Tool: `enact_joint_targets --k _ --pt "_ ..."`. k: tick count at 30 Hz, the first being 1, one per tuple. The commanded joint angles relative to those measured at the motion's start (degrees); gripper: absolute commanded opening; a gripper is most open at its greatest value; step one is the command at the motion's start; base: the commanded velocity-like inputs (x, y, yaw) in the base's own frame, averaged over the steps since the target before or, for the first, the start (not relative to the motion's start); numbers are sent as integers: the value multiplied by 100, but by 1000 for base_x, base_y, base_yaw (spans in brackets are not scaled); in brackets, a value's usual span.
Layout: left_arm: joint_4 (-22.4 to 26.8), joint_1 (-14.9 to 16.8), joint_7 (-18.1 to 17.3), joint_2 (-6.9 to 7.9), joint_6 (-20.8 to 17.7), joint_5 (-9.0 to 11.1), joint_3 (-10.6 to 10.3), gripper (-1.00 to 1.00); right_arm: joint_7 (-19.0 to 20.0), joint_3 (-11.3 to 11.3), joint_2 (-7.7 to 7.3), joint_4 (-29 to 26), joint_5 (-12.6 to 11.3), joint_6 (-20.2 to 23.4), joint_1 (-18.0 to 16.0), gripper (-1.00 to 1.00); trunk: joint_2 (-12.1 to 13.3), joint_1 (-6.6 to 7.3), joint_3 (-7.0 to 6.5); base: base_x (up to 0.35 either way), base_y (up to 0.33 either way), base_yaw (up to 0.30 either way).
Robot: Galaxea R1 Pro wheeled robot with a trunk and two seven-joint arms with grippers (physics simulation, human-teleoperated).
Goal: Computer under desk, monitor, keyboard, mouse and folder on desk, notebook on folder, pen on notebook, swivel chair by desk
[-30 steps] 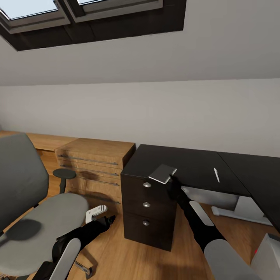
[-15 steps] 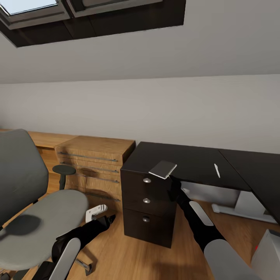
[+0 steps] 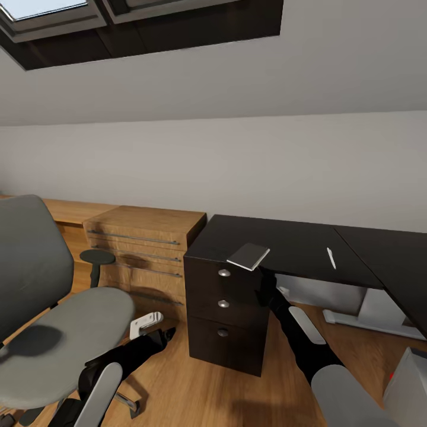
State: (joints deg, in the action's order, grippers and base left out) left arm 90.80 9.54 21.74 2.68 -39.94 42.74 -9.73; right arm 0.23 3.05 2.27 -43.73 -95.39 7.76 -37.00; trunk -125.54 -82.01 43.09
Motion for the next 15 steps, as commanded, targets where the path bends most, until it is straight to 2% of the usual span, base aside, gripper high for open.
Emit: enact_joint_targets --k 1,6,9,15 --pt "5 4 58 7 -5 62 -8 100 3 3 0 -3 -41 6 -2 100 -3 1 6 0 0 0" --pt "-7 4 58 12 -13 67 -10 100 3 28 3 -30 35 12 -1 100 -3 1 6 0 0 0" --pt "-9 4 58 13 -14 67 -13 100 11 34 10 -38 168 14 -2 100 -3 1 6 0 0 0" --pt "-20 4 58 13 -14 68 -13 100 338 37 23 -41 413 11 -4 100 -3 1 6 0 0 0"
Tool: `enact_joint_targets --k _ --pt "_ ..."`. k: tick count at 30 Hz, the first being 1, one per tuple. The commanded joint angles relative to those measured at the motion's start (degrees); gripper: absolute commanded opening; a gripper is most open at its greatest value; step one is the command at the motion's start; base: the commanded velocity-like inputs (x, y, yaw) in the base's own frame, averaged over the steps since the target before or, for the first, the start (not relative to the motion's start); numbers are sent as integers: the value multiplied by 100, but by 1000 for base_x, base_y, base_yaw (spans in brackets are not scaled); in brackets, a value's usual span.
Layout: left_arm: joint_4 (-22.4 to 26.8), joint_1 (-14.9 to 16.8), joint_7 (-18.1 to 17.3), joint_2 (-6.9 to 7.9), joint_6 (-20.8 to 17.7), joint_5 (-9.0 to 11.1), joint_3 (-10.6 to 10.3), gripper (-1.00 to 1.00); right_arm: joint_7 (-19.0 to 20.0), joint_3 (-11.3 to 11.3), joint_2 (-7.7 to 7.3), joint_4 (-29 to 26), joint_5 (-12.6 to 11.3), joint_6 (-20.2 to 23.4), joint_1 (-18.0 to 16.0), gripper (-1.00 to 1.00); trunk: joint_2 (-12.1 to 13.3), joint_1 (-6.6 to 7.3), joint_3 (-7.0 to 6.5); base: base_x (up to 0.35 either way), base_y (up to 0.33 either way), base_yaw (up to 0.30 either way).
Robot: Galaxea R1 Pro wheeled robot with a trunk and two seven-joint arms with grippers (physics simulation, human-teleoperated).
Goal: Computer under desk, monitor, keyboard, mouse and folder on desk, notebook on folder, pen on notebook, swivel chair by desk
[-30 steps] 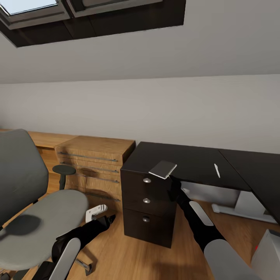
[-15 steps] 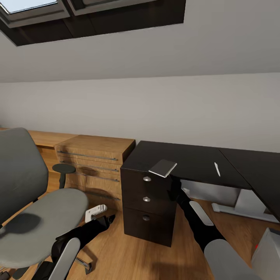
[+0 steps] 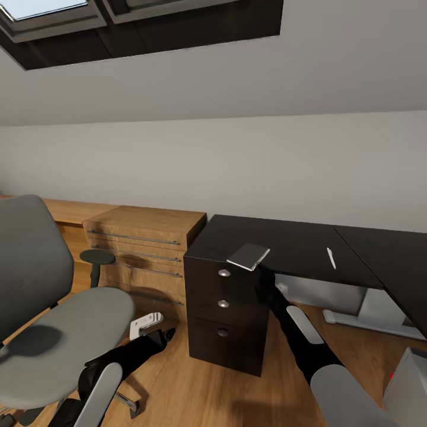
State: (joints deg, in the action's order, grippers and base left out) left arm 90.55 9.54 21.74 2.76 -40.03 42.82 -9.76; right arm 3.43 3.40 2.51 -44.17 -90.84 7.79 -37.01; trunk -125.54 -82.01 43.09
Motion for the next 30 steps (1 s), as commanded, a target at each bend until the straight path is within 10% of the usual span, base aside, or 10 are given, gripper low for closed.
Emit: enact_joint_targets --k 1,10,30 --pt "5 4 58 5 -5 60 -9 100 77 3 0 3 -11 7 -3 100 -3 1 6 0 0 0" --pt "-9 4 58 5 -5 60 -8 100 336 3 5 5 377 4 -3 100 -3 1 6 0 0 0" --pt "-19 4 50 13 -5 60 -8 100 349 -6 6 55 377 27 0 100 -3 1 6 51 0 0"
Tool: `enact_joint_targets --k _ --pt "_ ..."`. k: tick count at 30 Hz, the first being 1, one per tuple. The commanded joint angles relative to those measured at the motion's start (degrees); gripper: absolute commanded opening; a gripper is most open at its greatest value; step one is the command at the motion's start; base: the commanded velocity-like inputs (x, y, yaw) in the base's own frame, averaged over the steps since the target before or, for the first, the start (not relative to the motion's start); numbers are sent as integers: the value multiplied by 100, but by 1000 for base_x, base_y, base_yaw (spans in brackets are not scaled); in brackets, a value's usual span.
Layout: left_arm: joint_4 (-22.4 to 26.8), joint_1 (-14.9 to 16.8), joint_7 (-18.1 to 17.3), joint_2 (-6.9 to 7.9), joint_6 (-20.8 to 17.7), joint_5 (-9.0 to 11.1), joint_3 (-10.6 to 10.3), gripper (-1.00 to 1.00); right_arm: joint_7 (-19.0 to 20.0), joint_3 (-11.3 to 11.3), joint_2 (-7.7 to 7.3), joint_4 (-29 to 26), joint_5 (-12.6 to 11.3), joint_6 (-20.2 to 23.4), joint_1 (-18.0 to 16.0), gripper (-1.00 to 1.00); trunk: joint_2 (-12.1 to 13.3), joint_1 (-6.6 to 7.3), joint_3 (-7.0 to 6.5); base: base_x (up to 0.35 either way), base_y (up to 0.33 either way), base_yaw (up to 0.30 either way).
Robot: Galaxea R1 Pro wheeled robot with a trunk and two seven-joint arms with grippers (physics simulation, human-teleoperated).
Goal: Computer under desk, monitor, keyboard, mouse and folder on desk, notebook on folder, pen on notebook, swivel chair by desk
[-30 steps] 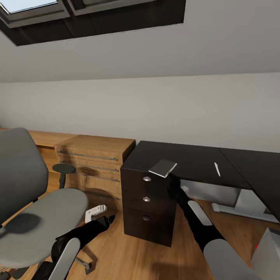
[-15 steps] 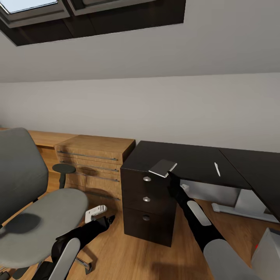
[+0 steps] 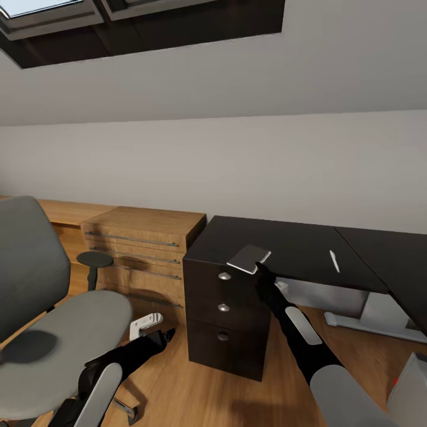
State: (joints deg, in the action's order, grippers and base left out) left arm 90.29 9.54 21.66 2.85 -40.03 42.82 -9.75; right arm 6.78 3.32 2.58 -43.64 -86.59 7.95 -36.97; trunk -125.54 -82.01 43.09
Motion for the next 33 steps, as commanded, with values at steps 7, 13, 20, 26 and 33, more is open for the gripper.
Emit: enact_joint_targets --k 7,13,20,26,33 --pt "6 4 57 5 -5 60 -8 100 -7 2 5 5 -45 -5 -3 100 -3 1 6 157 0 0" --pt "6 4 64 10 -9 60 1 100 -9 2 6 5 -43 -10 -3 100 -3 1 6 52 0 0" --pt "6 4 62 7 -8 60 5 100 -9 10 19 21 -42 -13 -3 100 -3 1 6 7 0 0" --pt "6 4 63 10 -6 60 7 100 -10 16 27 39 -42 -13 -3 100 -3 1 6 0 0 0" --pt "6 4 63 11 -8 60 6 100 -10 26 59 114 -42 -5 -3 100 -3 1 6 0 0 0"
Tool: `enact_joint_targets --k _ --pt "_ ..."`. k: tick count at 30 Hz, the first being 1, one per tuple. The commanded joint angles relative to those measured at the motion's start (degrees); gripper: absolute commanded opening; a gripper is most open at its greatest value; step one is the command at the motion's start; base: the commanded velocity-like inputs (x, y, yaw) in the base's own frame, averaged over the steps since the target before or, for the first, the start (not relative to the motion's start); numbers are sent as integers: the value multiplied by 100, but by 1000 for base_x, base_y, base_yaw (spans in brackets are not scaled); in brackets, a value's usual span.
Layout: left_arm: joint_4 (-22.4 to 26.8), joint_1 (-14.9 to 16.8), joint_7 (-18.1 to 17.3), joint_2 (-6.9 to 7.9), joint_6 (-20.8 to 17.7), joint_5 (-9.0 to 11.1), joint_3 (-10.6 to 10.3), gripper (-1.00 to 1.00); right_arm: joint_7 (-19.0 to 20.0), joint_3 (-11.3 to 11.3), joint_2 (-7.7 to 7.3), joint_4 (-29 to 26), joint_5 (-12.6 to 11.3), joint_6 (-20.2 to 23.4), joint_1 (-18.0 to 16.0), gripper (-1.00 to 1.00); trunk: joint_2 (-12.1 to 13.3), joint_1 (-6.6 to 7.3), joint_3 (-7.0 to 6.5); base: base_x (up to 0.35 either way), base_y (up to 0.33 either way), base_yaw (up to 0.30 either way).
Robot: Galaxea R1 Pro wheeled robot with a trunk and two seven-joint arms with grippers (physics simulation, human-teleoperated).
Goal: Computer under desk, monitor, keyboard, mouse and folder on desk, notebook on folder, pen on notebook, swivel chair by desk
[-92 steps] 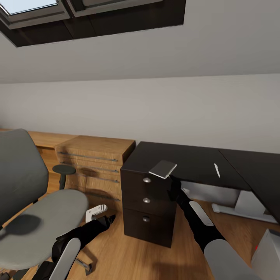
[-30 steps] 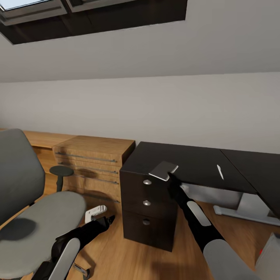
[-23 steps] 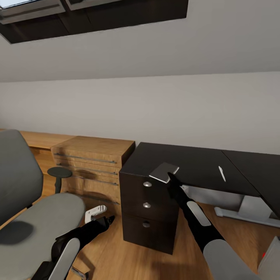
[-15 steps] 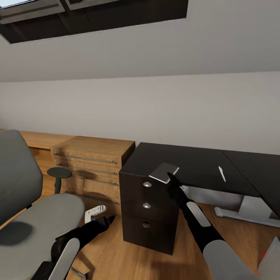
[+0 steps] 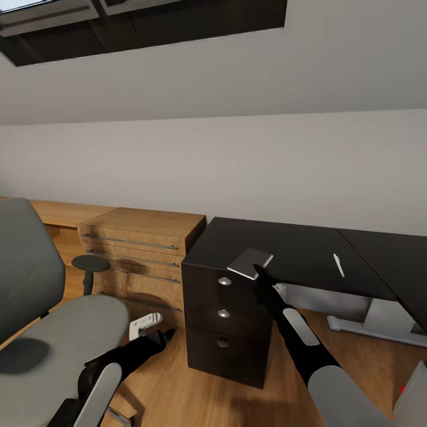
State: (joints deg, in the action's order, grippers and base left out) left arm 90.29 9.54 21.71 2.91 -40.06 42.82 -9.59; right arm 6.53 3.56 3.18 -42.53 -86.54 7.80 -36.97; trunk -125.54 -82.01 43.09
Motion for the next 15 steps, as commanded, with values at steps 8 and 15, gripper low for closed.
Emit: enact_joint_targets --k 8,15 --pt "6 4 56 0 -3 60 -16 100 15 -2 36 12 -44 9 -3 100 -3 1 6 0 0 0" --pt "6 4 59 2 -2 60 -17 100 19 -4 41 11 -39 4 -4 100 -3 1 6 0 0 0"
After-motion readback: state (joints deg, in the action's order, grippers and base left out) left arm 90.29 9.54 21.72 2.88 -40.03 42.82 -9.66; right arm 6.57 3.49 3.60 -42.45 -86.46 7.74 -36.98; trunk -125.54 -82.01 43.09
